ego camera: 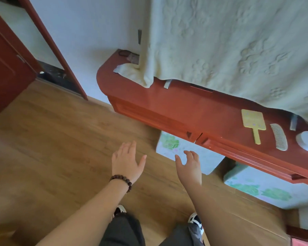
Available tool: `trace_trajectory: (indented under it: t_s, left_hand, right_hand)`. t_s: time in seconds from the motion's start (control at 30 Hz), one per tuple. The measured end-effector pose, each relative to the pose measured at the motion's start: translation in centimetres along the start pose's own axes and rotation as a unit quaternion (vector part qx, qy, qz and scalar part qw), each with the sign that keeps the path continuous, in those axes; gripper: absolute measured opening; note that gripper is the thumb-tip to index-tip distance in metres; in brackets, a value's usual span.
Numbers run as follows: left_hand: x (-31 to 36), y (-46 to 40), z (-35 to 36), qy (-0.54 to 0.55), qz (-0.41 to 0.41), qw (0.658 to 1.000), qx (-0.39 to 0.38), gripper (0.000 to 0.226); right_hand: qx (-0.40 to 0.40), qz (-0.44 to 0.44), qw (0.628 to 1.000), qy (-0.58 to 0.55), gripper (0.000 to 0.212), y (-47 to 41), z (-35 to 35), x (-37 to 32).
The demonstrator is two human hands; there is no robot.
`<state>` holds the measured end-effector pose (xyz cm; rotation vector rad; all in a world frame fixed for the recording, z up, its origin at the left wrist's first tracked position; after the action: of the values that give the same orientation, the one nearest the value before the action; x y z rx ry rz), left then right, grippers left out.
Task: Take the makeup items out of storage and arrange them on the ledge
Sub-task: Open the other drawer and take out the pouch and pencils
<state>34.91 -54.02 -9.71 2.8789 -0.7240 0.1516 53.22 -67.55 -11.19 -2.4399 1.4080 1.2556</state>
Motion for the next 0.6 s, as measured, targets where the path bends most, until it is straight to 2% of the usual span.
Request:
trace_trajectory:
  t_s: [0.13,0.23,0.6]
  left_hand:
    - [-5.8,-2.2,-1.5,-0.018,0.027,0.999,0.0,0.069]
    - [-7.8,-3.6,-2.1,-0.03,0.051,0.998,-0.009,0.069]
    - [-6.9,-8.9,-0.5,-0.016,0.086,0.995,-0.043,0.068]
  right_hand:
    - [0.02,0.022,0.999,-0.017,0.049,2.0,3.5,-3.5]
    - [0.038,0.03,0.999,-0.016,0.047,2.7,4.4,-5.0]
    - [0.071,0.104,0.991,-0.036,0.043,0.7,5.1,-4.5]
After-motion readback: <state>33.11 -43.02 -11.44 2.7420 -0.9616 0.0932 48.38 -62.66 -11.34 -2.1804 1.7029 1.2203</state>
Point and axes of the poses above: each hand's wrist, its own y-axis away from the middle knuckle, its own z-axis out of the palm, x = y × z, the point moved 6 cm from there along -y, towards the middle knuckle, and after that the axes turned 6 degrees about -y, right-handed, at the moved point
